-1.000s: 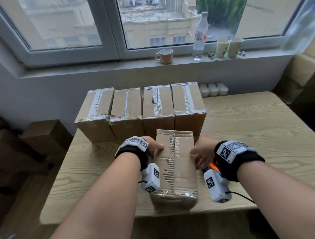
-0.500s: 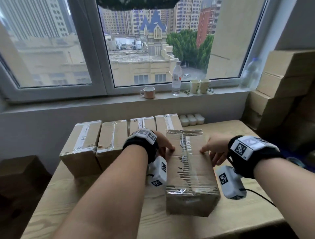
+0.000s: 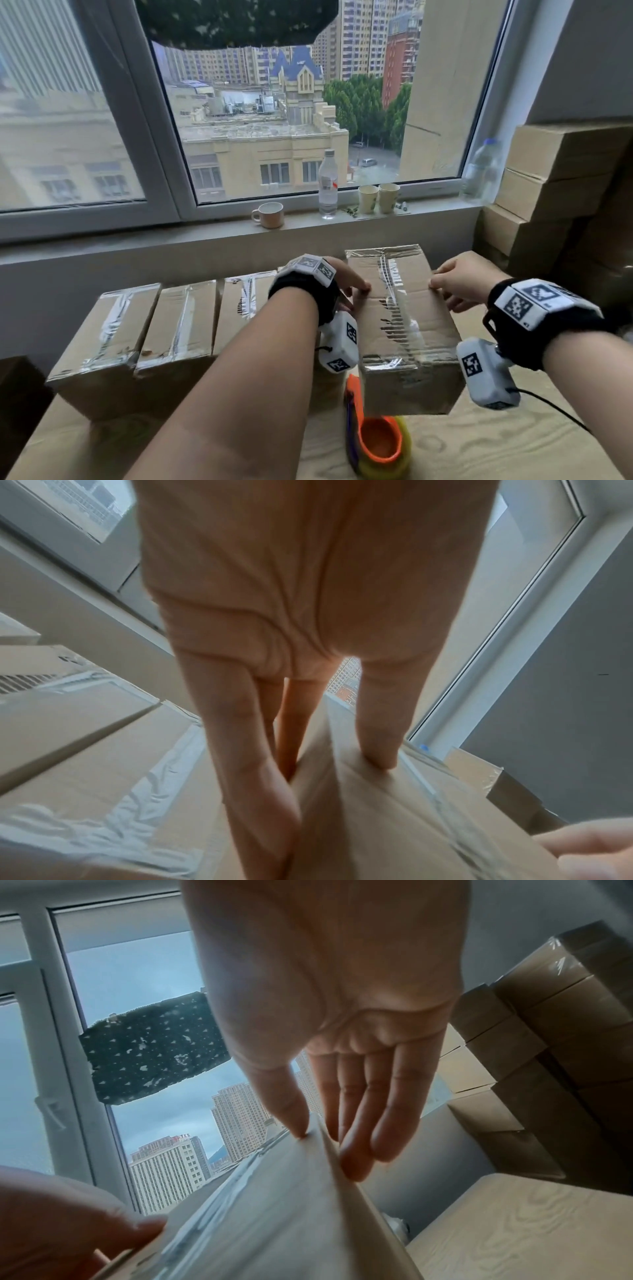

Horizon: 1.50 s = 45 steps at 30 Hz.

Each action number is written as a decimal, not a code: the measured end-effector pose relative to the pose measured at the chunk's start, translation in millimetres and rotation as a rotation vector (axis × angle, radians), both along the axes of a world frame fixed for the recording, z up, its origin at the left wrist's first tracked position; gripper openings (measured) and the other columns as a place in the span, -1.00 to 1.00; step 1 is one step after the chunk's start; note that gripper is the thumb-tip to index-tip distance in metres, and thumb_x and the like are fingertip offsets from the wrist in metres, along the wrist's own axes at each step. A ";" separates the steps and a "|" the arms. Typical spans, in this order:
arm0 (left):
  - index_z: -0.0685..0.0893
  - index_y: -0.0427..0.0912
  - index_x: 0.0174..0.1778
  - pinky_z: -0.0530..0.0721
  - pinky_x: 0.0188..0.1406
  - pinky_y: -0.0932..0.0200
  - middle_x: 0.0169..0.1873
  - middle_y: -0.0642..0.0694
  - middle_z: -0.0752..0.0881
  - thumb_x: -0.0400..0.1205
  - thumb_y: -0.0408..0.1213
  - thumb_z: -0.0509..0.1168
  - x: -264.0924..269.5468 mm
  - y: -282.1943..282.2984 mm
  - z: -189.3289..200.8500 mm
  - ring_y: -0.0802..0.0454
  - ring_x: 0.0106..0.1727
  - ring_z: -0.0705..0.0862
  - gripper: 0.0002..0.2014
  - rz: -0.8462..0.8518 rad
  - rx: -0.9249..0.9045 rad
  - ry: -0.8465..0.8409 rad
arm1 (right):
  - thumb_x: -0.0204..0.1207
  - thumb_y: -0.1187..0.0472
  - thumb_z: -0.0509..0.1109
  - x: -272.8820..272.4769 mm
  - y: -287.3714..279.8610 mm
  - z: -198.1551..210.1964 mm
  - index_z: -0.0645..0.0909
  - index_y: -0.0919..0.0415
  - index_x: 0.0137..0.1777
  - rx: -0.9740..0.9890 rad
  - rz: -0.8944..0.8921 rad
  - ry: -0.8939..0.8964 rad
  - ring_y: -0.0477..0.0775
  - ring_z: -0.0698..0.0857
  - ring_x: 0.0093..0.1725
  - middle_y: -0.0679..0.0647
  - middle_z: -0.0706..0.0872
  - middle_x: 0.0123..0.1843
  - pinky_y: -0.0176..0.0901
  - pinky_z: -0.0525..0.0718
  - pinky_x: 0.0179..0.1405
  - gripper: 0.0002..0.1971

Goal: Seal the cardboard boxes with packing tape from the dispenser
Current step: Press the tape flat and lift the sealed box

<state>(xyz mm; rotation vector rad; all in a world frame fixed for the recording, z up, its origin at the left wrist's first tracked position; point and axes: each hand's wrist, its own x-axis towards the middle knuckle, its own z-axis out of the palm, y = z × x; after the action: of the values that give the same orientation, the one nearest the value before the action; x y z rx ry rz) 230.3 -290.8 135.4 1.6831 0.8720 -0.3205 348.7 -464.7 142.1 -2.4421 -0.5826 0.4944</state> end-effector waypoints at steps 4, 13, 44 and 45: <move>0.51 -0.38 -0.26 0.65 -0.71 0.23 -0.35 -0.24 0.54 0.68 -0.40 0.28 34.5 8.6 -0.5 0.00 -0.65 0.64 -0.79 0.080 0.023 -0.081 | 0.49 0.32 0.39 40.9 14.0 1.5 0.69 0.17 -0.19 0.116 -0.020 0.004 0.08 0.77 -0.36 0.16 0.77 -0.33 -0.05 0.78 -0.24 -0.92; 0.68 -0.36 -0.05 0.76 0.03 -0.04 -0.12 -0.30 0.72 0.48 -0.65 0.32 91.7 62.9 -54.6 -0.20 -0.11 0.77 -0.80 0.294 0.139 -0.102 | 0.44 0.19 0.51 95.9 78.5 -53.7 0.65 0.19 0.07 0.126 0.033 0.065 0.14 0.71 0.01 0.12 0.72 0.01 0.04 0.80 -0.11 -0.77; 0.72 -0.30 0.19 0.73 0.13 -0.02 0.13 -0.22 0.74 0.53 -0.48 0.35 110.4 83.7 -127.2 -0.18 0.12 0.72 -0.70 0.267 0.439 0.115 | 0.42 0.21 0.52 110.4 125.2 -134.8 0.62 0.14 0.37 0.027 0.312 0.190 0.07 0.61 0.33 0.13 0.65 0.35 -0.08 0.54 0.31 -0.52; 0.73 -0.27 0.13 0.74 0.11 -0.05 0.10 -0.22 0.75 0.52 -0.48 0.35 108.1 83.3 -125.9 -0.19 0.09 0.74 -0.74 0.270 0.431 0.098 | 0.43 0.21 0.51 109.1 125.8 -132.9 0.62 0.14 0.36 0.034 0.316 0.178 0.08 0.60 0.35 0.12 0.65 0.37 -0.08 0.52 0.33 -0.53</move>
<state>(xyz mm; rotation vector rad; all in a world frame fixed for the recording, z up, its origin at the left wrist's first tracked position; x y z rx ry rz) 338.5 -207.5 9.5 1.9208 1.2952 -0.0292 457.8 -339.0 9.2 -2.2522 -0.8970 0.8131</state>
